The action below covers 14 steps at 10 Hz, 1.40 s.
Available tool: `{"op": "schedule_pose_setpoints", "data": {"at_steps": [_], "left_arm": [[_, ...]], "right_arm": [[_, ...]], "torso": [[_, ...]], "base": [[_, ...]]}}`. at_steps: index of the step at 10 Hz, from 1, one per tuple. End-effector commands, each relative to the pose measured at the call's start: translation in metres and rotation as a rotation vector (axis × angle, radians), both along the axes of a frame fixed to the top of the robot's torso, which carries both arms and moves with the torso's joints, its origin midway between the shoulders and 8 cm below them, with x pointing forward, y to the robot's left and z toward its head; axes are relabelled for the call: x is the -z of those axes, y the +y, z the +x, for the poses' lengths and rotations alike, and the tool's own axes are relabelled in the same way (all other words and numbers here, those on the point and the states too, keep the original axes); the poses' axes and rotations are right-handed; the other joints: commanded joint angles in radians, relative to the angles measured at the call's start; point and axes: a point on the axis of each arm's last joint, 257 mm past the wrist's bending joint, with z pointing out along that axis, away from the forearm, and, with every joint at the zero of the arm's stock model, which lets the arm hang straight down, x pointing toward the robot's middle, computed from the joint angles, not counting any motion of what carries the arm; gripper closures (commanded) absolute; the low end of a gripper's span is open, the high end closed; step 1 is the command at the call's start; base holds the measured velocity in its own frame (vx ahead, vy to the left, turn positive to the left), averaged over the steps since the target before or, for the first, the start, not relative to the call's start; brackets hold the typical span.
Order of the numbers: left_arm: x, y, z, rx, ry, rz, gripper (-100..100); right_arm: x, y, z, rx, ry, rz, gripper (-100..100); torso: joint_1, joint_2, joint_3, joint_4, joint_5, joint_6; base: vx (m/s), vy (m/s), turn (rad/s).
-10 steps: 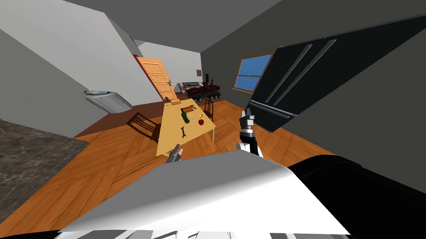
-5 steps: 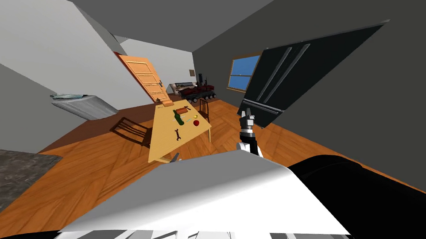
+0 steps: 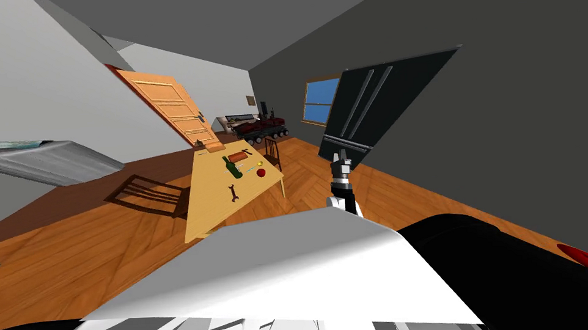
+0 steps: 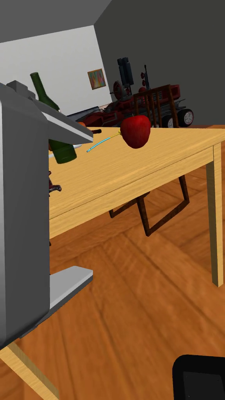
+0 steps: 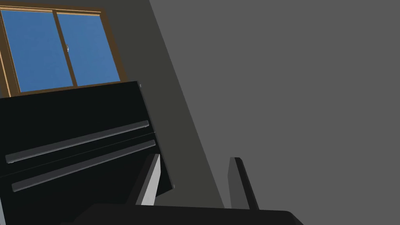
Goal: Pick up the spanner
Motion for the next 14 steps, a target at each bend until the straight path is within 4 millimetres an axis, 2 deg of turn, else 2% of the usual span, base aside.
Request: {"op": "schedule_pose_setpoints", "data": {"at_steps": [1, 2, 3, 4, 5, 6, 8, 9, 11, 12, 14], "left_arm": [[0.024, 0.011, -0.04, -0.007, 0.108, 0.014, -100], [0.024, 0.012, -0.041, -0.007, 0.11, 0.015, -100], [0.037, 0.019, -0.068, -0.01, 0.181, 0.019, -100], [0.041, 0.024, -0.073, -0.014, 0.196, 0.027, -100], [0.052, 0.033, -0.101, -0.019, 0.267, 0.034, -100], [0.055, 0.037, -0.106, -0.022, 0.279, 0.041, -100], [0.072, 0.061, -0.162, -0.038, 0.421, 0.064, -100], [0.074, 0.065, -0.167, -0.042, 0.432, 0.073, -100], [0.083, 0.094, -0.219, -0.065, 0.566, 0.108, -100], [0.084, 0.096, -0.222, -0.067, 0.57, 0.111, -100], [0.087, 0.128, -0.267, -0.095, 0.687, 0.153, -100]], "right_arm": [[0.0, 0.0, 0.0, 0.0, 0.0, 0.0, 0], [0.0, 0.0, 0.0, 0.0, 0.0, 0.0, 0], [0.0, 0.0, 0.0, 0.0, 0.0, 0.0, 0], [0.0, 0.0, 0.0, 0.0, 0.0, 0.0, 0], [0.0, 0.0, 0.0, 0.0, 0.0, 0.0, 0], [0.0, 0.0, 0.0, 0.0, 0.0, 0.0, 0], [0.0, 0.0, 0.0, 0.0, 0.0, 0.0, 0], [0.0, 0.0, 0.0, 0.0, 0.0, 0.0, 0], [0.0, 0.0, 0.0, 0.0, 0.0, 0.0, 0], [0.0, 0.0, 0.0, 0.0, 0.0, 0.0, 0], [0.0, 0.0, 0.0, 0.0, 0.0, 0.0, 0]], "torso": [[0.0, 0.0, 0.0, 0.0, 0.0, 0.0], [0.0, 0.0, 0.0, 0.0, 0.0, 0.001], [0.001, 0.0, 0.0, 0.0, 0.0, 0.0], [0.001, 0.0, 0.0, 0.0, 0.0, 0.001], [0.001, -0.001, 0.0, 0.0, 0.0, 0.0], [0.001, -0.001, -0.001, 0.0, 0.0, 0.001], [0.002, -0.002, -0.001, 0.0, 0.0, 0.001], [0.003, -0.004, -0.002, -0.001, 0.001, 0.001], [0.004, -0.003, -0.002, 0.0, 0.001, 0.001], [0.005, -0.004, -0.003, -0.001, 0.001, 0.0], [0.005, -0.004, -0.002, -0.001, 0.001, 0.001]], "base": [[0.021, -0.032, -0.26], [0.018, -0.022, -0.192], [0.031, -0.031, -0.357], [0.033, -0.016, -0.132], [0.041, -0.025, -0.333], [0.035, -0.008, -0.187], [0.063, -0.011, -0.404], [0.067, 0.015, -0.17], [0.079, 0.034, -0.366], [0.069, 0.035, -0.287], [0.075, 0.058, -0.423]]}}
